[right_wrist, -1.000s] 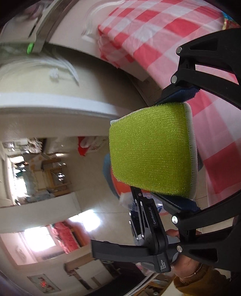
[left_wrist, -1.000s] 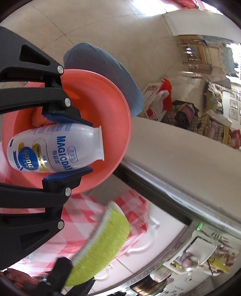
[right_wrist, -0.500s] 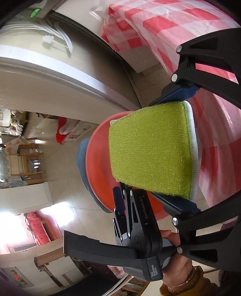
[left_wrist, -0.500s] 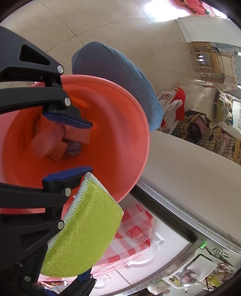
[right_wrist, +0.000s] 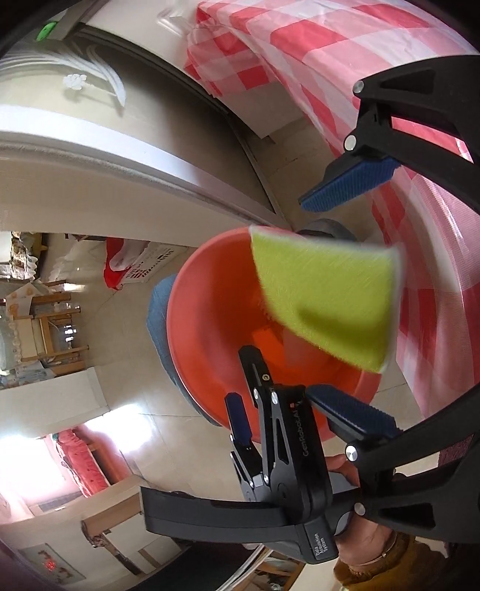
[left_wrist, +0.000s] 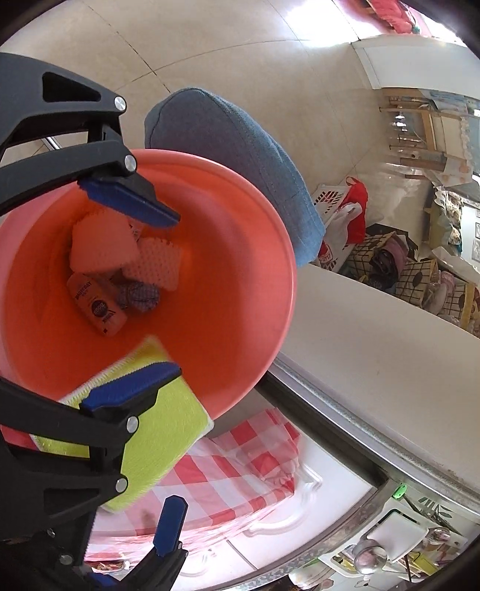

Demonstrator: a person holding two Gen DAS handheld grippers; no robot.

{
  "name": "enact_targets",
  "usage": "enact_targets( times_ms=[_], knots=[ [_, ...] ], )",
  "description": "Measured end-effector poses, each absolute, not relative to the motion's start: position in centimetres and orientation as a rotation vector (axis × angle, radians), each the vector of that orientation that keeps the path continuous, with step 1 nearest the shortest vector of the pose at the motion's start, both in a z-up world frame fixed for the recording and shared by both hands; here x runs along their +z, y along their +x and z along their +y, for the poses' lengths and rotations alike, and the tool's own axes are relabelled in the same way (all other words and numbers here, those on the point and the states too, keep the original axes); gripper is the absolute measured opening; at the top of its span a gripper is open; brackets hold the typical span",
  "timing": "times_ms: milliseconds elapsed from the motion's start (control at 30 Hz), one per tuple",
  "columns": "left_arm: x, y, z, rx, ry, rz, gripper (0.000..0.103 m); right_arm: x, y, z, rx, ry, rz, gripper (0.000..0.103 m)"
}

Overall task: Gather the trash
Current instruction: 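Open both tools over the bucket to drop the bottle and sponge, then move both open tools back toward the snack bags on the table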

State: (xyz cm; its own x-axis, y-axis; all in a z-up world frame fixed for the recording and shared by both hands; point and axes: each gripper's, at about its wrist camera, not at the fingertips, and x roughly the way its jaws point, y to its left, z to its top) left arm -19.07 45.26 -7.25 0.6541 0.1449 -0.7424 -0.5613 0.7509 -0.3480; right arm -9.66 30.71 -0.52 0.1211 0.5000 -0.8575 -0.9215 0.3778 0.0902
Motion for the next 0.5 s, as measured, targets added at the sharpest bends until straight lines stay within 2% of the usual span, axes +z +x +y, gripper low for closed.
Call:
enact_targets(
  times_ms=[133, 400, 500],
  knots=[
    [-7.2, -19.1, 45.0, 0.436, -0.587, 0.75, 0.08, -0.9, -9.2, 30.5, 1.114, -0.503, 0.985, 0.095],
    [-7.0, -19.4, 45.4, 0.433, -0.616, 0.742, 0.081, -0.8, -8.0, 29.4, 1.11, -0.418, 1.008, 0.095],
    [-6.8, -19.5, 45.2, 0.429, -0.619, 0.741, 0.085, -0.7, -7.6, 28.8, 1.1, -0.38, 1.01, 0.095]
  ],
)
